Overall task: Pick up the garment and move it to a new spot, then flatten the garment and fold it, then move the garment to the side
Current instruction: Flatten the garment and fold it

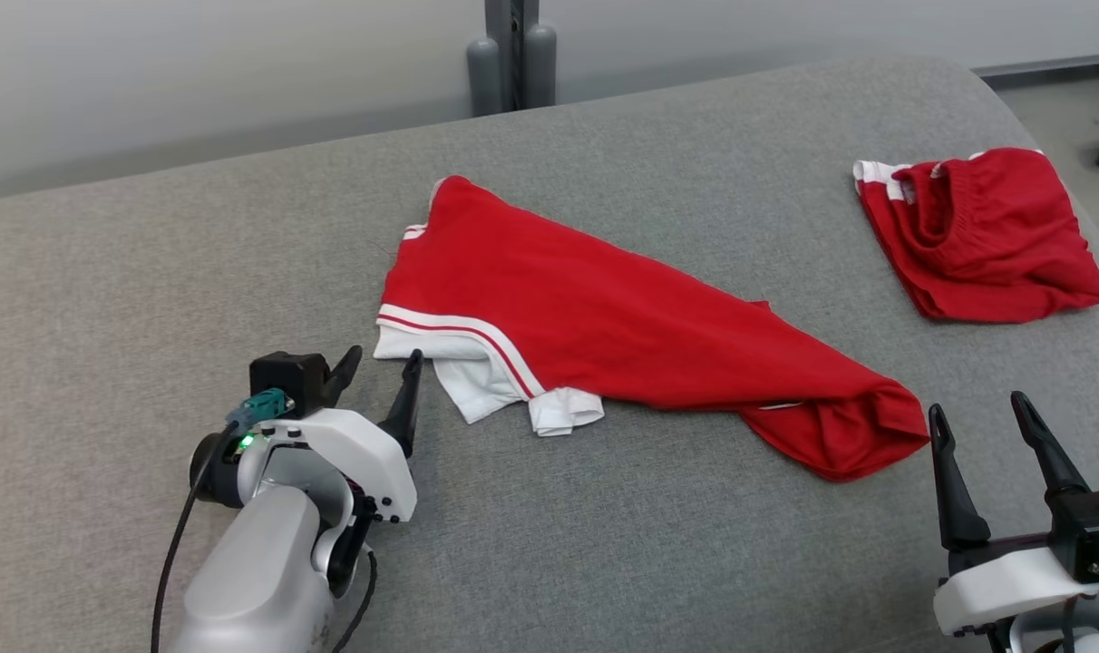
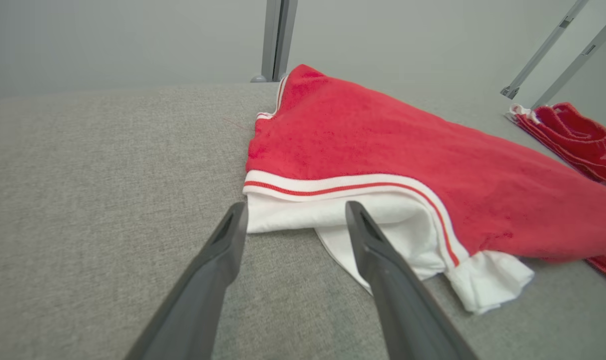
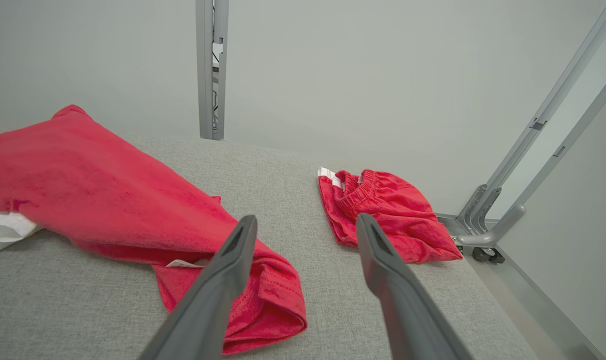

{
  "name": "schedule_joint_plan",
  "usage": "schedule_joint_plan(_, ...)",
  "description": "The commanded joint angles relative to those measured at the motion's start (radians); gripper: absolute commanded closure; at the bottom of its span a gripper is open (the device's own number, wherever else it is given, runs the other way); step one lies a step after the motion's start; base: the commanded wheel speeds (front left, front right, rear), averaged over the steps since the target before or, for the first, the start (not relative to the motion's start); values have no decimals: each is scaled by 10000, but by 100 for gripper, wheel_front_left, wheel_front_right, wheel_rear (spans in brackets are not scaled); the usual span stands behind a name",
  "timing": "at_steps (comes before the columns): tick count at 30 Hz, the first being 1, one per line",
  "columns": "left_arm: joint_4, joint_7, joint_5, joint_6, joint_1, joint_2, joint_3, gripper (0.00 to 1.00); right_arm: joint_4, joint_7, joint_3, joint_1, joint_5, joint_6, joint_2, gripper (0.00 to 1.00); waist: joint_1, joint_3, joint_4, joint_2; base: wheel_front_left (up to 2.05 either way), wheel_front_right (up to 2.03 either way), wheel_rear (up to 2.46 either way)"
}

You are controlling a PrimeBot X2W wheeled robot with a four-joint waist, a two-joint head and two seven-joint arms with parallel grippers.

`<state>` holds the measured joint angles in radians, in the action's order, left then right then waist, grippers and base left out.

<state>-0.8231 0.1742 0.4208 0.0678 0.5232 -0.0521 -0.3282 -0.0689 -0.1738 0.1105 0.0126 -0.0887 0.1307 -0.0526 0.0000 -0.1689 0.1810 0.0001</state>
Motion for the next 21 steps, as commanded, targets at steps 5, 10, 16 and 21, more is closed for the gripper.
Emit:
schedule_joint_plan(5, -1308, -14, 126, -58, 940, -261, 181, 0, -425, -339, 26, 460, 83, 1, -17, 0, 0, -706, 677, -1, 0, 0, 0)
schedule_joint_plan(10, -2067, 235, 75, 31, 1383, -391, 138, 0, -790, -532, 73, 702, 78, 2, -11, 0, 0, -896, 852, -1, 0, 0, 0)
schedule_joint_plan(16, -2629, 380, -11, 162, 1656, -376, -60, 53, -1051, -673, 72, 875, 91, 1, -5, 0, 0, -959, 935, -1, 0, 0, 0)
schedule_joint_plan(21, -3000, 545, -165, 246, 1878, -307, -321, 100, -1255, -765, 36, 1033, 142, 2, 0, 0, 0, -943, 943, -1, 0, 0, 0)
